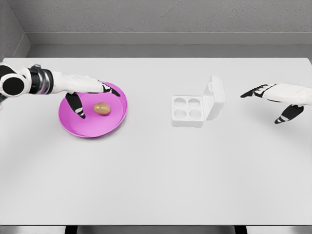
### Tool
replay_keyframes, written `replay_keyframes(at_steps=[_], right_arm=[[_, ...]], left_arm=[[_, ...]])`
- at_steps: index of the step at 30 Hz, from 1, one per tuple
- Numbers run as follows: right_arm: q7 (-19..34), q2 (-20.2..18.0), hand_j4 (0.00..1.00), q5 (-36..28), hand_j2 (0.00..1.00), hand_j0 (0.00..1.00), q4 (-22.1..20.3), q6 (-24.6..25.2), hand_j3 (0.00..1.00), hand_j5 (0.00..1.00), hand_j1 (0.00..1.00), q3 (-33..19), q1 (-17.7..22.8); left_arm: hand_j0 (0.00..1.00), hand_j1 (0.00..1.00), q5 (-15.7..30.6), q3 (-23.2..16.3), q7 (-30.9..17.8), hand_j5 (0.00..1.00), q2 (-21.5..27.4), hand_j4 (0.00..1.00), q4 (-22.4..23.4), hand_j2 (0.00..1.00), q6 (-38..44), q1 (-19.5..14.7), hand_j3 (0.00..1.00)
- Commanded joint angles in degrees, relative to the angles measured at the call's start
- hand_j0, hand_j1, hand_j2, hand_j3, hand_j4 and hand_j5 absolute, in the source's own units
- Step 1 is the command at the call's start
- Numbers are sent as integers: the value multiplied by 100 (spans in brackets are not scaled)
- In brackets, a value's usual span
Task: Pack egg into the box and close the box lid
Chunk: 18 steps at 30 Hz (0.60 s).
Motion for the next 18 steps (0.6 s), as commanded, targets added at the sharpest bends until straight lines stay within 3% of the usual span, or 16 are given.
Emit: replay_keyframes(at_steps=[1, 18], right_arm=[[-2, 9, 100, -36, 100, 100, 18, 13, 100, 100, 100, -1, 0], [-2, 70, 100, -36, 100, 100, -9, 13, 100, 100, 100, 210, -44]], left_arm=[[100, 100, 18, 12, 2, 100, -154, 100, 202, 100, 6, 0, 100], [100, 100, 18, 65, 2, 100, -163, 100, 220, 100, 24, 158, 100]])
